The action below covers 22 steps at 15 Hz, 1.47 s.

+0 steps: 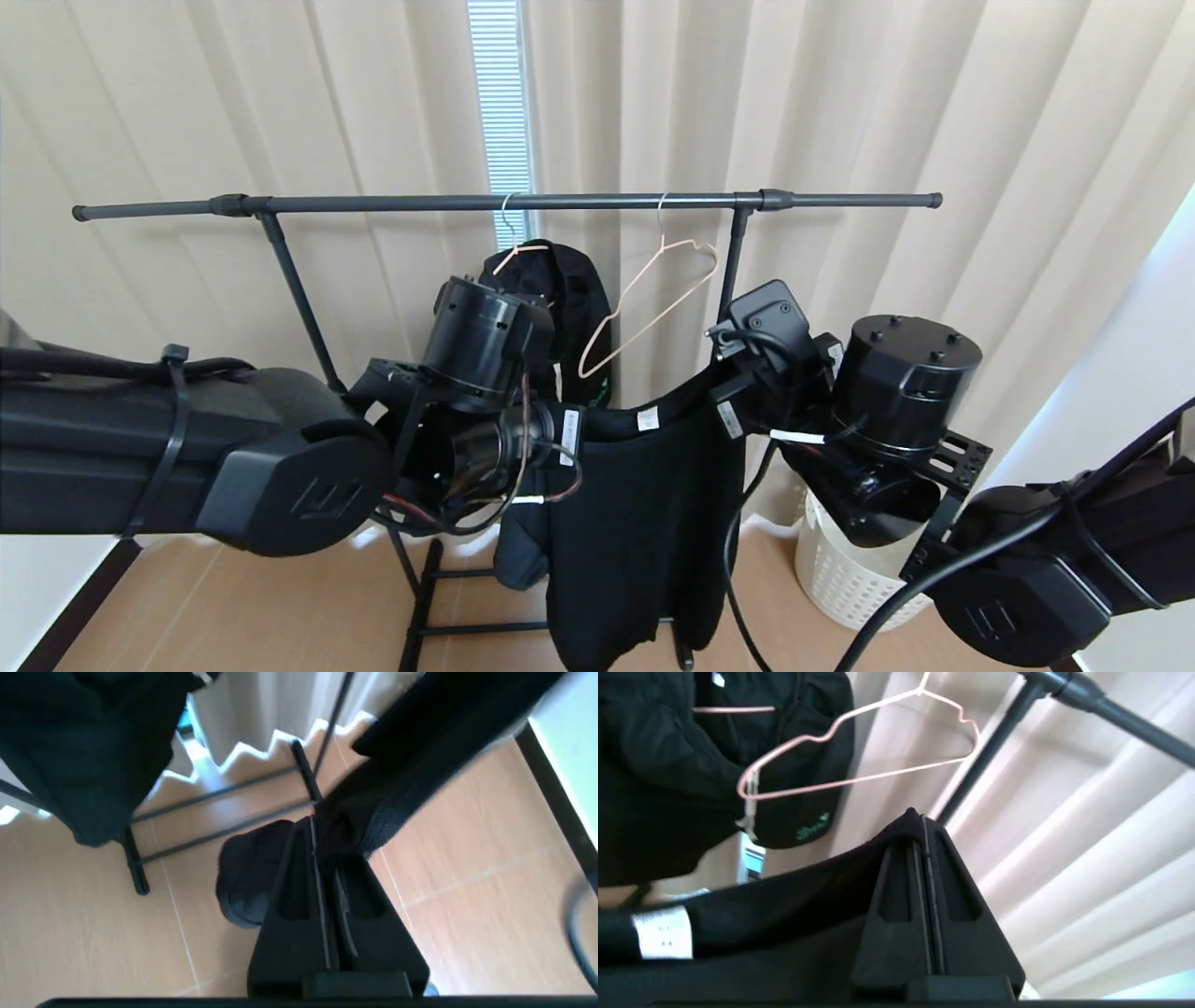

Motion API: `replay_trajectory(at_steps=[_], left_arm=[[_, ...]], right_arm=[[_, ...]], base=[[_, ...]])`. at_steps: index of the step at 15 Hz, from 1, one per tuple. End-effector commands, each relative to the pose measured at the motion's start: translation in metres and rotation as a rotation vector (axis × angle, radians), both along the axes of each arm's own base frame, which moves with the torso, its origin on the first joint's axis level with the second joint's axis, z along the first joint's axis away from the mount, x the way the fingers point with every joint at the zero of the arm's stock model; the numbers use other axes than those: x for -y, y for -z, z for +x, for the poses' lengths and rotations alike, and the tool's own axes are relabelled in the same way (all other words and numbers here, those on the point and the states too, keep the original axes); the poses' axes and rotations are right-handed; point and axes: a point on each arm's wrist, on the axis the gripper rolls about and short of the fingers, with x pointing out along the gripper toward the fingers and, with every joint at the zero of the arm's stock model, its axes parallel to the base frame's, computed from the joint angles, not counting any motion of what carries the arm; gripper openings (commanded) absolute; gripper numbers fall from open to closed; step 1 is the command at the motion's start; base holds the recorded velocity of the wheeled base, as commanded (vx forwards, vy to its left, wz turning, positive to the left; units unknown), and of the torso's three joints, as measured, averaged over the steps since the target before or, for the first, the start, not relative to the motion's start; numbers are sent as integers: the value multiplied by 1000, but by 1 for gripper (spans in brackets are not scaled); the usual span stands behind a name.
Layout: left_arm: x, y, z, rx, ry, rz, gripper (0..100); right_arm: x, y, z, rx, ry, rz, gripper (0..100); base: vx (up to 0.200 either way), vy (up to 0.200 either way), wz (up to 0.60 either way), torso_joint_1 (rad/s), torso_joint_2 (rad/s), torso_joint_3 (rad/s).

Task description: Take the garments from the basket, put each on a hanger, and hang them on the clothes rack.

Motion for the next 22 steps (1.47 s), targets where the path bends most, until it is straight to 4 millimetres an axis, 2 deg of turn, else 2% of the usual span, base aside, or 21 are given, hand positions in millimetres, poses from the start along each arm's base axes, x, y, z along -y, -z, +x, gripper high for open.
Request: replay_trajectory(at_steps=[1, 8, 14, 15, 17, 22], left_arm=[[10, 1, 19, 20, -3, 2, 0], [18, -8, 21, 64, 23, -13, 0], [19, -8, 20, 64, 29, -8, 0], [19, -8, 20, 65, 30, -5, 100], [19, -8, 20, 67, 33, -1, 100], [15, -5, 12, 59, 64, 32, 100]], right_arm=[[8, -4, -10, 4, -2, -25, 0], [11, -6, -12, 10, 2, -41, 0], [24, -4, 0, 7, 52, -45, 0], [26, -5, 1, 8, 61, -46, 0], [28, -5, 3, 9, 69, -45, 0], [50, -9, 17, 27, 146, -54, 0]], base=[[0, 0, 0, 0, 0, 0], [0, 0, 0, 0, 0, 0], [0, 0, 0, 0, 0, 0], [0, 0, 0, 0, 0, 0], [0, 0, 0, 0, 0, 0], [0, 0, 0, 0, 0, 0]])
